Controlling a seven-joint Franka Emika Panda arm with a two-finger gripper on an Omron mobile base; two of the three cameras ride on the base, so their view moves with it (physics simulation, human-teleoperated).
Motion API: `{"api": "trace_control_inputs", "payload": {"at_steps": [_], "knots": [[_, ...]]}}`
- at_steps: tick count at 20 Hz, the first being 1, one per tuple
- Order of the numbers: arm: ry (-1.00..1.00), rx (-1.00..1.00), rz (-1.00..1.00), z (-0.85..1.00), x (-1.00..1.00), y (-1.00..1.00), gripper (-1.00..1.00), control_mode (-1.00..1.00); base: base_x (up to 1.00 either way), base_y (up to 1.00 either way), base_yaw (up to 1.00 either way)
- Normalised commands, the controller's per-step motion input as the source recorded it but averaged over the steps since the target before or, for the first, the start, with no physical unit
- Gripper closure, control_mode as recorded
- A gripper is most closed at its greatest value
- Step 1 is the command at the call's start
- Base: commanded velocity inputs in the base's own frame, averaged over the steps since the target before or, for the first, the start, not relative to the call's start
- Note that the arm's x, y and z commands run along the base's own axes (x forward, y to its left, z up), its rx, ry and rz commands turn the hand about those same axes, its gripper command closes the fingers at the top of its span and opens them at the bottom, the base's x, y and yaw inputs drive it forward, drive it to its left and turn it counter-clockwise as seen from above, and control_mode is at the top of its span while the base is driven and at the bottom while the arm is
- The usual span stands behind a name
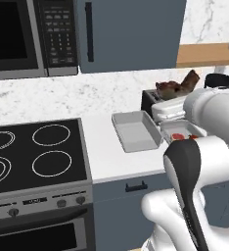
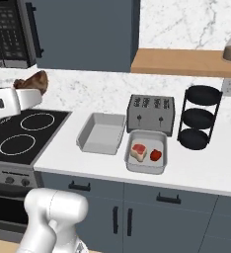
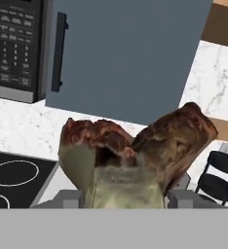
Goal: Place one bell pepper and one steak in each tupperware on the nearby counter, to pack two identical lunches.
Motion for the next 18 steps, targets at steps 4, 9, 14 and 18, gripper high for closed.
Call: {"api": "trace_control_inputs", "payload": {"at_steps": [4,9,14,18], "knots": [[0.2,0.1,0.0,-0.62,-0.01,0.04,1.0,-1.0,0.0,0.0,0.0],[0.36,0.23,0.0,-0.99,0.56,-0.17,1.0,-1.0,0.0,0.0,0.0],[0.25,0.05,0.09,-0.78,1.0,-0.26,1.0,-1.0,0.0,0.0,0.0],[0.13,0.01,0.11,-0.59,0.92,-0.13,1.0,-1.0,0.0,0.0,0.0]]}}
